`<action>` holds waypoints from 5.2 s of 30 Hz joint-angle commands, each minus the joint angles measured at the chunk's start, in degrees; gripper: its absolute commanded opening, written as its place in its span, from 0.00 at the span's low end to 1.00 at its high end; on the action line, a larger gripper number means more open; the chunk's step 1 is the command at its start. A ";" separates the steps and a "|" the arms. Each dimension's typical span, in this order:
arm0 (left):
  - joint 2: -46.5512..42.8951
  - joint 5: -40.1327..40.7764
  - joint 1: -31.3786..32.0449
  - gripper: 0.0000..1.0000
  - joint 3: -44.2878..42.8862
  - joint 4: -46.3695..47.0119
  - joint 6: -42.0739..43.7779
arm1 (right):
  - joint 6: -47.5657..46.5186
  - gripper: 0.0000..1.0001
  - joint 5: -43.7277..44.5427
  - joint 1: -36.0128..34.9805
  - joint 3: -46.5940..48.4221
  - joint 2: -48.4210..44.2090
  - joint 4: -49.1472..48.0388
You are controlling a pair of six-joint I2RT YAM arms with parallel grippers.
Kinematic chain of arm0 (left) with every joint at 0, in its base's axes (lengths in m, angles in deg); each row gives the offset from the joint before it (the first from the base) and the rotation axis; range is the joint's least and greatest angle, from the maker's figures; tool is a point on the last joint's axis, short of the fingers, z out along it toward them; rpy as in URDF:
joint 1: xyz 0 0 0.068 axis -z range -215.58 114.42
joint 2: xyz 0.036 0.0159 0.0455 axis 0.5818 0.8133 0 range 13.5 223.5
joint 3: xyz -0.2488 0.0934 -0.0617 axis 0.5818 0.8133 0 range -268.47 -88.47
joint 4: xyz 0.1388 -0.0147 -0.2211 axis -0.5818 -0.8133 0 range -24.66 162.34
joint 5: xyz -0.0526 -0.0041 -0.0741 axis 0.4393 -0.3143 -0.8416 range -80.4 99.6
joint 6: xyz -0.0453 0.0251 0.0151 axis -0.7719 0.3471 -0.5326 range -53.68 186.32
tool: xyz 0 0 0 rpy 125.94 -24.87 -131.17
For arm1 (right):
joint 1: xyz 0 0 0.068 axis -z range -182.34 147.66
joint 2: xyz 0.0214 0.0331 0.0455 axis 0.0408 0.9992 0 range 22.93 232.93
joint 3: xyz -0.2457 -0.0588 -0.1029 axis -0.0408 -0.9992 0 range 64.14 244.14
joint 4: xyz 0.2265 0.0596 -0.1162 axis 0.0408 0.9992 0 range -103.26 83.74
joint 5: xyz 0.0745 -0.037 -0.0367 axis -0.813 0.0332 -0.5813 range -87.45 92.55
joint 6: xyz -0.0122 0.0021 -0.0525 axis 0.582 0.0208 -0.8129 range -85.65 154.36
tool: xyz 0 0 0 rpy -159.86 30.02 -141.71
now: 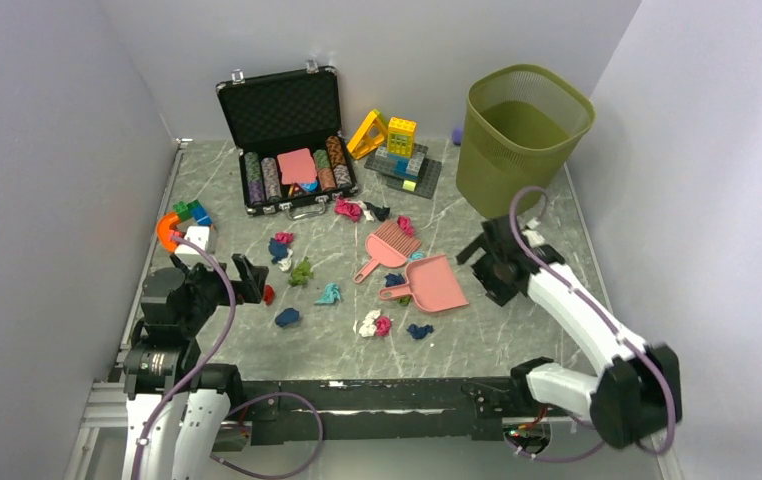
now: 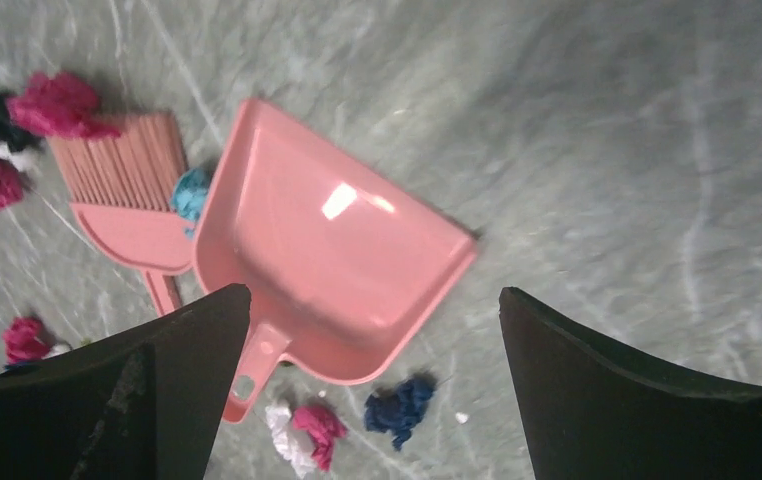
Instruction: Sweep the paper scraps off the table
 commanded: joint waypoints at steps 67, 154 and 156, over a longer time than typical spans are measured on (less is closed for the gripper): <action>84.16 18.37 41.86 0.10 -28.87 17.87 4.66 | -29.04 1.00 -6.04 -7.11 10.37 0.20 -8.57; 58.04 4.74 38.74 0.08 -21.48 17.37 5.19 | -26.75 1.00 -51.51 0.91 6.28 15.83 -35.86; 57.32 4.69 39.31 0.08 -21.92 16.89 4.99 | -25.75 1.00 -52.48 0.17 6.11 16.49 -37.86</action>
